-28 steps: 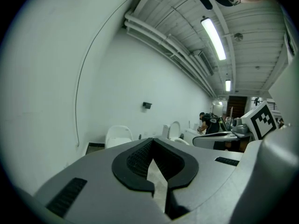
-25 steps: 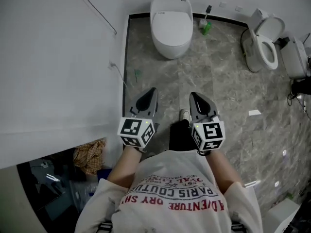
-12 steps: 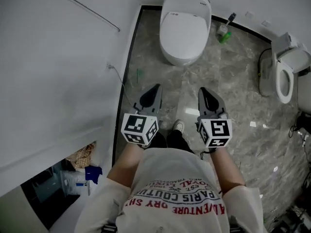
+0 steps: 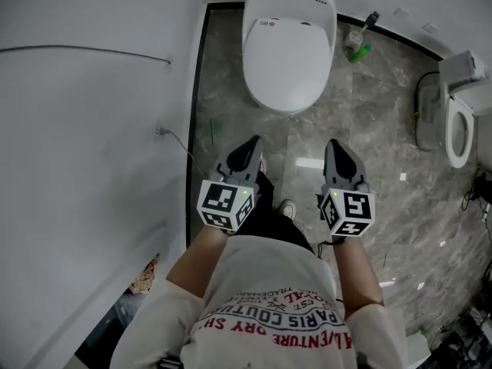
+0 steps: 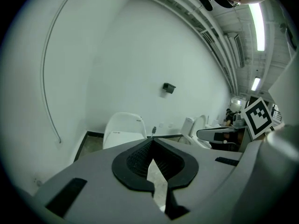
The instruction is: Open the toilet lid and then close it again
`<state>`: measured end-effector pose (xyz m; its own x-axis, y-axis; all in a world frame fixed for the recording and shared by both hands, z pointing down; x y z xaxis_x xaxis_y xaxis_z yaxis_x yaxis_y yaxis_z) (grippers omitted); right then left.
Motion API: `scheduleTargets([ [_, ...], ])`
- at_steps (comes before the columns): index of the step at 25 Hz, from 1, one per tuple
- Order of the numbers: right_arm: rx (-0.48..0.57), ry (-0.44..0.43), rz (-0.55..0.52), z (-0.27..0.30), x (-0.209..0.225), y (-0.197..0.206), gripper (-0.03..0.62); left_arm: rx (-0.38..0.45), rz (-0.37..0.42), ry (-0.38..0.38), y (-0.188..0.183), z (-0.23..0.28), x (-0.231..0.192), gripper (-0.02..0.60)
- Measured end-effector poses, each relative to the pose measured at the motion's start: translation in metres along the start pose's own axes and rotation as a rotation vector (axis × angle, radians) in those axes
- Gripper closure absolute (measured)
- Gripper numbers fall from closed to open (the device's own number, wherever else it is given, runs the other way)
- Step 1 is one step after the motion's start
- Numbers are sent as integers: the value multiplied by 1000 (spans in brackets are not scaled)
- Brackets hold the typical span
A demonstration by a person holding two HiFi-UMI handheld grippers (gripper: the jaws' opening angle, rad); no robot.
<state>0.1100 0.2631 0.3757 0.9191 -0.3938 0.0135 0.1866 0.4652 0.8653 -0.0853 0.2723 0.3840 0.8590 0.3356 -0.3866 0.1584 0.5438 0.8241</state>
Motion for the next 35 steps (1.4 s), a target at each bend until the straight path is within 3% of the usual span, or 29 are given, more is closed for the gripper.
scheduleTargets([
  [7, -65, 10, 47, 89, 13, 20, 580, -97, -30, 52, 16, 88, -60, 575],
  [12, -129, -32, 121, 166, 16, 82, 579, -196, -75, 21, 84, 146, -108, 575],
  [18, -205, -67, 217, 246, 6, 185, 579, -259, -250, -4, 183, 200, -150, 569],
  [24, -276, -67, 289, 285, 0, 267, 578, -284, -415, 33, 248, 235, -170, 456],
  [30, -326, -71, 276, 306, -1, 313, 577, -377, -372, 44, 290, 259, -184, 446],
  [35, -349, -46, 237, 320, 2, 320, 577, -422, -249, 49, 297, 279, -185, 446],
])
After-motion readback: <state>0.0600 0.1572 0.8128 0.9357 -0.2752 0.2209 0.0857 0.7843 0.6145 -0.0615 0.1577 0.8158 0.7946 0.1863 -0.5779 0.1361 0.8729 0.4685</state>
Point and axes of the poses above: the fingertips, and each gripper's own axes: z forward along the fingers, x to its right, y out of its underside, the point moved 4 cm from there along -z, backward along the fingers, and after that the axes turned 7 degrees about -z, right-handed, at the moved point
